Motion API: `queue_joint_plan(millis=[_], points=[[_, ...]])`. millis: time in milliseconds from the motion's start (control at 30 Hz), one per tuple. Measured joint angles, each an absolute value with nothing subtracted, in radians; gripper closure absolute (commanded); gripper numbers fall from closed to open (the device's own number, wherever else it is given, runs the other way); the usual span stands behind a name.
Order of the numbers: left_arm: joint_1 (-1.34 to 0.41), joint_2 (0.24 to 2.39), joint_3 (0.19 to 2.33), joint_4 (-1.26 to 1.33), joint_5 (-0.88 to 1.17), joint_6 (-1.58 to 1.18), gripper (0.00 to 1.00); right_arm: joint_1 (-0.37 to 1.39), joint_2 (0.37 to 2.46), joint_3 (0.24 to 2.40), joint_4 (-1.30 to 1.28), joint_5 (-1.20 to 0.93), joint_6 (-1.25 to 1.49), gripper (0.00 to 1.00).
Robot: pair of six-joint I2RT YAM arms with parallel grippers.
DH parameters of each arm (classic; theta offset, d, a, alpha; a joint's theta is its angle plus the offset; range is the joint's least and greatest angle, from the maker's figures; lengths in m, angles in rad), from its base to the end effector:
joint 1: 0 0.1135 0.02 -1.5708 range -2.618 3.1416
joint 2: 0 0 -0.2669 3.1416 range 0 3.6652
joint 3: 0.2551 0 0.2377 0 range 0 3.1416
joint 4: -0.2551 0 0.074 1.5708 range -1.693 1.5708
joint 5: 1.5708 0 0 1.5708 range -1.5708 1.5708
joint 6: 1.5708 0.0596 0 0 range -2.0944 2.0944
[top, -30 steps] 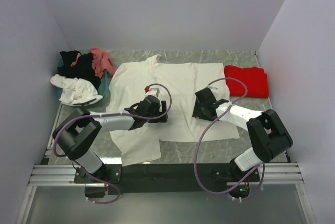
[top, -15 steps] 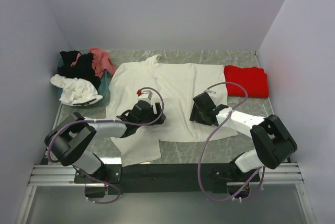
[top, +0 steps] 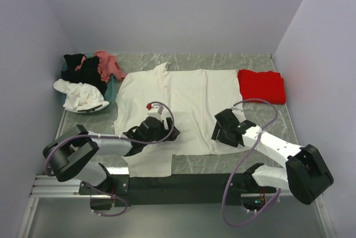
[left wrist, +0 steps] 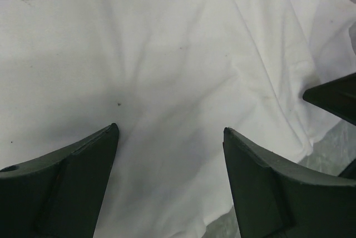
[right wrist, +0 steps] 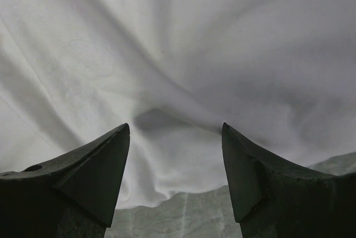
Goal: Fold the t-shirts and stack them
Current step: Flatten the tshirt out
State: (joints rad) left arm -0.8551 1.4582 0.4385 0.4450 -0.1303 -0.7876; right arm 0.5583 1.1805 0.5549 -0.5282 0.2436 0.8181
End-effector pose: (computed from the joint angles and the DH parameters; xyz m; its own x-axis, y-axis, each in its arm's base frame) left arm 0.1851 -0.2011 0.1418 -0.7312 -0.2299 -0.6423 0.2247 0.8078 -0.5450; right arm 0.1717 0.0903 0.1537 -0.8449 0.3074 -0.4378 0.2712 0.9516 0.1448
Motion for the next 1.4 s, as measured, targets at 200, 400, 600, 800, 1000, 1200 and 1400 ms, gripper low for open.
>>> queue_joint_plan(millis=[200,400,600,800,1000,1200,1400], points=[[-0.912,1.36,0.371,0.417,-0.146,-0.86,0.16,0.552,1.125,0.533,-0.569,0.244,0.822,0.26],[-0.927,1.256,0.49,0.069,-0.224,-0.847,0.12,0.552,0.992,0.641,-0.674,0.296,0.798,0.26],[-0.77,1.283,0.861,-0.12,-0.299,-0.732,0.12,0.551,0.917,0.824,-0.654,0.331,0.725,0.26],[-0.584,1.644,1.308,-0.126,-0.365,-0.602,0.12,0.551,0.986,0.846,-0.529,0.287,0.631,0.27],[-0.513,2.06,1.673,-0.201,-0.375,-0.501,0.13,0.548,1.089,0.833,-0.429,0.221,0.573,0.28],[-0.463,2.318,1.939,-0.26,-0.38,-0.43,0.14,0.545,1.061,0.781,-0.356,0.159,0.546,0.28],[-0.427,2.408,2.048,-0.267,-0.373,-0.405,0.16,0.545,1.043,0.774,-0.347,0.13,0.533,0.28]])
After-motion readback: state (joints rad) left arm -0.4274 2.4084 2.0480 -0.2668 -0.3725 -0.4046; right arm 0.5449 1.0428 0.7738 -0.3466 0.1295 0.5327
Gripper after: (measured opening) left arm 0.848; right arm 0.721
